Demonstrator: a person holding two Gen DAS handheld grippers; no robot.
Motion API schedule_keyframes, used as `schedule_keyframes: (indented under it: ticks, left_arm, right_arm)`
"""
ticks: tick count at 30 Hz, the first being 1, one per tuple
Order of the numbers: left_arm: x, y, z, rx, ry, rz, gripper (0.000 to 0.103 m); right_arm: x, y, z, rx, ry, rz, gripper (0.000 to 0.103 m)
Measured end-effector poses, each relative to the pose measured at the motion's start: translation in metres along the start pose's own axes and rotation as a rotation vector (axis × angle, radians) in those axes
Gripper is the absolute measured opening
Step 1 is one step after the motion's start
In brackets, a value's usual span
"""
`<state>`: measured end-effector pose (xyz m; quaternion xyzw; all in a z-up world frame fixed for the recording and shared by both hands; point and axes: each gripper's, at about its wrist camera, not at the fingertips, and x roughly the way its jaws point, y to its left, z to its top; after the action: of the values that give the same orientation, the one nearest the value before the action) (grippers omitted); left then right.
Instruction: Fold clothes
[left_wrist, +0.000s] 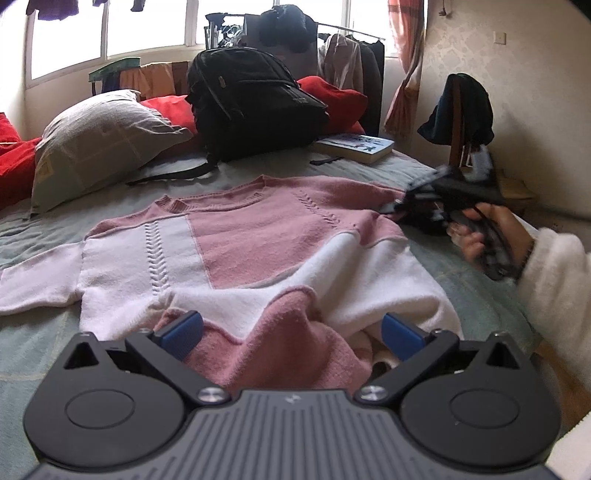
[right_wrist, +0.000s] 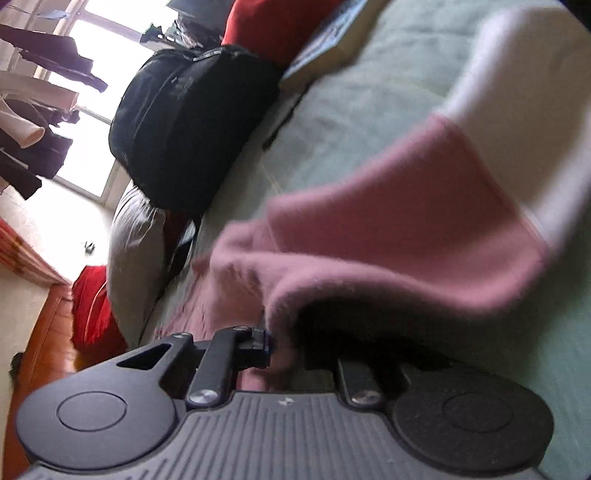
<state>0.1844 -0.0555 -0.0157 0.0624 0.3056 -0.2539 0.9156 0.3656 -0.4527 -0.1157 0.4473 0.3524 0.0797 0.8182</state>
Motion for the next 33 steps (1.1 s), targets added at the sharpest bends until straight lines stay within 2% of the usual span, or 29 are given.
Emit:
schedule_keyframes:
  ticks: [3,4,5,11,13,17,21,25,30,33]
  left_arm:
    - [-0.001,0.000,0.004,0.013,-0.004,0.002,0.102]
    - [-0.001,-0.001,0.005,0.019,-0.006,-0.002,0.102]
    - [-0.002,-0.002,0.006,0.025,-0.007,-0.005,0.102]
    - [0.001,-0.015,0.012,0.059,-0.016,-0.036,0.102]
    - [0.004,-0.020,0.012,0.066,-0.010,-0.046,0.102]
    - [0.009,-0.025,0.013,0.076,0.008,-0.040,0.102]
    - [0.015,-0.029,0.015,0.081,0.017,-0.033,0.102]
    - [0.023,-0.037,0.017,0.093,0.029,-0.044,0.102]
    - [0.024,-0.047,0.017,0.128,0.030,-0.055,0.102]
    - [0.025,-0.048,0.016,0.126,0.038,-0.050,0.102]
  right_arm:
    - [-0.026,-0.004,-0.004,0.002,0.025,-0.003,0.030]
    - [-0.037,-0.003,-0.005,-0.016,0.021,-0.019,0.037]
    - [-0.050,-0.001,-0.005,-0.045,0.005,-0.044,0.044]
    - [-0.112,0.000,0.006,-0.165,-0.120,-0.149,0.061]
    - [-0.129,-0.008,0.018,-0.170,-0.166,-0.175,0.062]
    - [-0.166,-0.036,0.047,-0.135,-0.271,-0.205,0.073]
    - [-0.185,-0.077,0.069,0.034,-0.295,-0.159,0.074]
    - [-0.175,-0.080,0.060,0.009,-0.257,-0.098,0.074]
    - [-0.171,-0.080,0.071,-0.056,-0.337,-0.205,0.074]
    - [-0.173,-0.094,0.088,-0.013,-0.369,-0.262,0.077]
